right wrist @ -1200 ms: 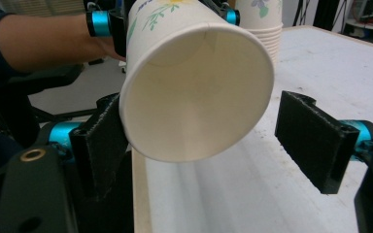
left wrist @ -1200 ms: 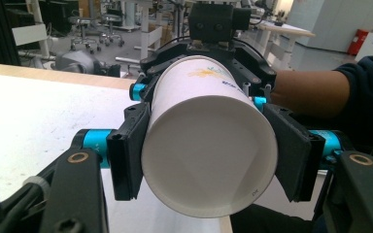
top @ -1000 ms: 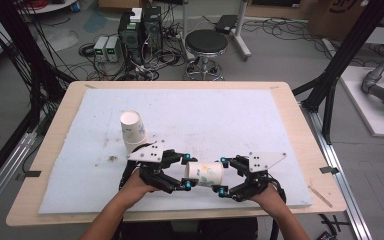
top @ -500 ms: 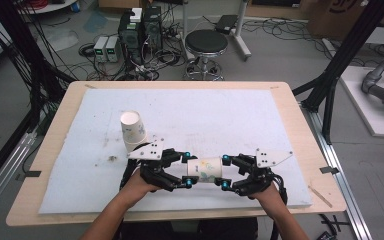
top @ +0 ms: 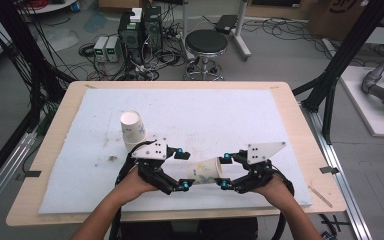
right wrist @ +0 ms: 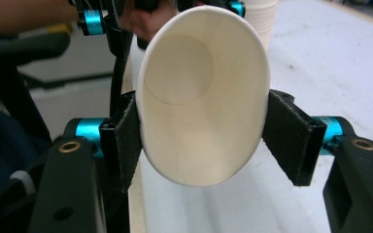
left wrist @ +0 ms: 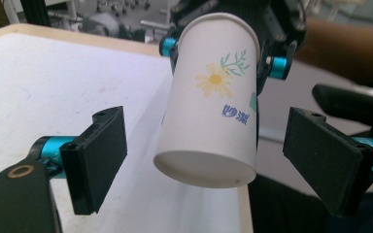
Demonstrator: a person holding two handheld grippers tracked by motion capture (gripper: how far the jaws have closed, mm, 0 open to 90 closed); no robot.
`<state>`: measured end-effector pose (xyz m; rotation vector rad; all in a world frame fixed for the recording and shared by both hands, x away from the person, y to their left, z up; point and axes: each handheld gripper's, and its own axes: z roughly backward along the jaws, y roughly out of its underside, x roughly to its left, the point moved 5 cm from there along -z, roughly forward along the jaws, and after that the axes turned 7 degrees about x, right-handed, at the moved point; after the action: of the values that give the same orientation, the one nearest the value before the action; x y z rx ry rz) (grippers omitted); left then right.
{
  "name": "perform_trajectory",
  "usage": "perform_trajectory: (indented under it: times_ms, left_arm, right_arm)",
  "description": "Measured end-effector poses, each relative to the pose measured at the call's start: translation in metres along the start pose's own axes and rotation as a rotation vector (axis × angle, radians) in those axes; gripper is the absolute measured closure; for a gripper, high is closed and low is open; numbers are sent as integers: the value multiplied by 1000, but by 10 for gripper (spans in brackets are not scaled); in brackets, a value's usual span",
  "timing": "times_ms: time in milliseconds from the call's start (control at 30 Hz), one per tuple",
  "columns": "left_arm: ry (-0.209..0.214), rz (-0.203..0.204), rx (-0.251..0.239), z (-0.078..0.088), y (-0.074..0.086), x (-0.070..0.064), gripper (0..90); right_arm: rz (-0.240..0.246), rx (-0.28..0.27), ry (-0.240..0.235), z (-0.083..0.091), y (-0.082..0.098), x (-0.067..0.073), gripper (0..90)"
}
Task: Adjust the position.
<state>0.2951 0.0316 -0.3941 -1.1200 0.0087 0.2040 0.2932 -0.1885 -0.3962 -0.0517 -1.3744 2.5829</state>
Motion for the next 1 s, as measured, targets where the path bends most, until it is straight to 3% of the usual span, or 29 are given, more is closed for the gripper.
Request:
perform_trajectory:
  times_ms: [300,567,1000]
  left_arm:
    - [-33,-41,104,-5,-1,-1,161]
    - [-41,-60,142,-9,-2,0,163]
    - [-44,-105,230,-19,0,-1,170]
  right_arm:
    - [70,153,10,-3,-17,1,354]
    - [133,260,34,-6,-34,1,353]
    - [183,407,38,-20,-42,5,352]
